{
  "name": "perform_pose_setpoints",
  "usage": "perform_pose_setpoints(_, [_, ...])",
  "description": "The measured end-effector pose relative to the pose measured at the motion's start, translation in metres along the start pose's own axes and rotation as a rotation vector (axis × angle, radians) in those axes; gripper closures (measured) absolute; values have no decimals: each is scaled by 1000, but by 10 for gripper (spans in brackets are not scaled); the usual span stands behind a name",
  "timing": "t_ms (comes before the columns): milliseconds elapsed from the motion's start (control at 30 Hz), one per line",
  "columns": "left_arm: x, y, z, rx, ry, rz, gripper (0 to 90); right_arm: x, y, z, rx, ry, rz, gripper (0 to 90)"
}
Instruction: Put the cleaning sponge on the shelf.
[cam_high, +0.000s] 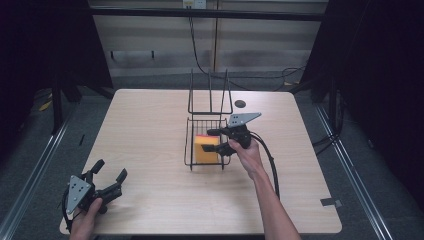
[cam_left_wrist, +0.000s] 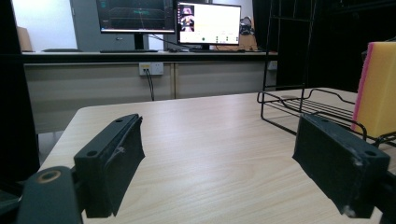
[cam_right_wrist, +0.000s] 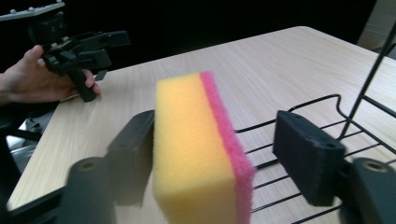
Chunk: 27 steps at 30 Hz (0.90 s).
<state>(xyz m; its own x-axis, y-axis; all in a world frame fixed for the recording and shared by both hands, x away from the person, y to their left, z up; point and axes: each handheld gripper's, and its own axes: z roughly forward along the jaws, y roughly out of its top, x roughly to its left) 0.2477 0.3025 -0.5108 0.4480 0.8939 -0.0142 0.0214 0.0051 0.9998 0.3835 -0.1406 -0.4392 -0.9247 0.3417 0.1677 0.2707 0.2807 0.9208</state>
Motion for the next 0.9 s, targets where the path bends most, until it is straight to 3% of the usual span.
perform_pose_setpoints(200, [0, 0, 0, 0, 0, 0, 156, 3, 3, -1, 0, -25, 5, 202])
perform_pose_setpoints(300, [0, 0, 0, 0, 1, 2, 156, 4, 3, -3, -7, -63, 8, 131])
perform_pose_setpoints(467, [0, 0, 0, 0, 0, 1, 156, 7, 5, -7, -18, -110, 10, 133])
perform_pose_setpoints(833, [0, 0, 0, -1, 2, 0, 156, 12, 5, -11, -9, -144, 22, 134])
perform_pose_setpoints(900, [0, 0, 0, -2, 0, -2, 156, 15, 4, -13, -31, -169, 8, 134])
